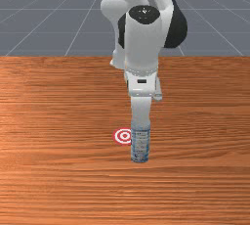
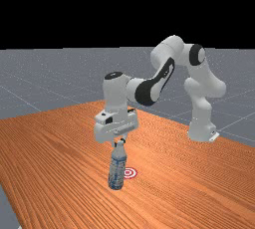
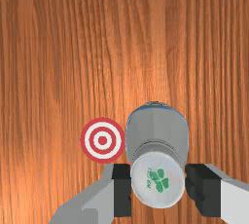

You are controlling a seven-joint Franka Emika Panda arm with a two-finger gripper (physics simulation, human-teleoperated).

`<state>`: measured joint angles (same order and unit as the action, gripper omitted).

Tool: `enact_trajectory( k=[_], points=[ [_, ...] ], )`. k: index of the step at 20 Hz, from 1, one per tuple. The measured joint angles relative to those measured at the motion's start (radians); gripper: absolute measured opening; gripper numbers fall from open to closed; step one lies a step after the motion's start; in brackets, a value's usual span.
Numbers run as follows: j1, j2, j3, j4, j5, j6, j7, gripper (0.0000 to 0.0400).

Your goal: Pick up the bottle and put it on the marker

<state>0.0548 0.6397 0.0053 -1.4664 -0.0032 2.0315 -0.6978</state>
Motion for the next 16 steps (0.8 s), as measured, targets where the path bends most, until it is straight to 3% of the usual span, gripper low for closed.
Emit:
enact_trajectory(
  k=[3,4,5,9,12,13,16],
  points=[
    [-0.002,0.012,0.0,0.029,0.0,-0.03,-0.005,0.0153],
    [0.111,0.091,-0.118,0.149,-0.209,-0.128,0.128,0.0149],
    [0.012,0.041,-0.014,0.076,-0.028,-0.035,0.012,0.0154],
    [-0.007,0.037,-0.055,0.07,0.036,-0.034,0.202,0.0151],
    [-0.064,0.043,-0.058,0.08,0.025,-0.041,0.076,0.0151],
    [-0.101,0.028,-0.024,0.058,0.044,-0.034,-0.063,0.015],
    [-0.115,-0.061,-0.019,-0.088,0.067,0.019,-0.086,0.0151]
  ],
)
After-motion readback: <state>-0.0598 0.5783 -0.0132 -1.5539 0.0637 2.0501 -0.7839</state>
